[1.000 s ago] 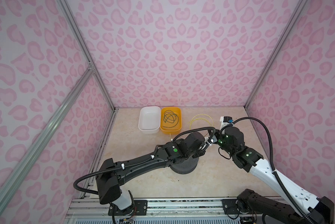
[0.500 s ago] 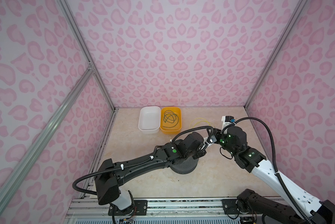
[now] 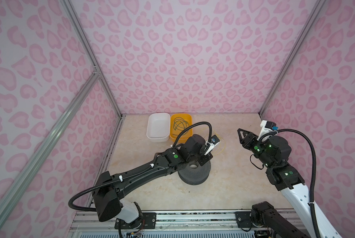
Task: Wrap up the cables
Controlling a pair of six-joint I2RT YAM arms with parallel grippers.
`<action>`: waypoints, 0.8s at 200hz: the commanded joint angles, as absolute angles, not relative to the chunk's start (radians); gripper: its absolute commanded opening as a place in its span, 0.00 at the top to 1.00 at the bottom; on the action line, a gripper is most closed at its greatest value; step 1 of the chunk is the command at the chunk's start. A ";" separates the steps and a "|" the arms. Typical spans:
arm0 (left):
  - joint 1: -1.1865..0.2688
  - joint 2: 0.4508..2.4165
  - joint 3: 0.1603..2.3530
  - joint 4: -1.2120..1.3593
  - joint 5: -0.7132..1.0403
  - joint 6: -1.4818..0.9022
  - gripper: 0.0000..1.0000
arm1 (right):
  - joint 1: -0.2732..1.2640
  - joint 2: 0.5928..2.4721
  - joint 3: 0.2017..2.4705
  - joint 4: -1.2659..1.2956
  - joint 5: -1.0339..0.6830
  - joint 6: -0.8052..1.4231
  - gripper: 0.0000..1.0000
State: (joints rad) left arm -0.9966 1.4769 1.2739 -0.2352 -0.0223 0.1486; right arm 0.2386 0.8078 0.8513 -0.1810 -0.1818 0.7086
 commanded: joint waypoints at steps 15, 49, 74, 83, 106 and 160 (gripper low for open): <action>-0.988 1.442 1.281 -0.171 0.047 0.106 0.97 | 0.237 0.854 0.778 -0.059 -0.357 0.800 0.54; -0.988 1.439 1.287 -0.168 0.050 0.103 0.96 | 0.260 0.923 0.753 0.042 -0.419 0.858 0.53; -0.988 1.443 1.298 -0.173 0.054 0.104 0.97 | 0.278 0.961 0.751 0.081 -0.433 0.870 0.53; -0.988 1.442 1.299 -0.172 0.054 0.105 0.97 | 0.285 0.974 0.752 0.084 -0.433 0.870 0.54; -0.989 1.443 1.302 -0.172 0.053 0.109 0.97 | 0.302 0.999 0.753 0.093 -0.435 0.867 0.59; -0.987 1.435 1.301 -0.170 0.048 0.115 0.97 | 0.319 1.024 0.747 0.107 -0.423 0.874 0.87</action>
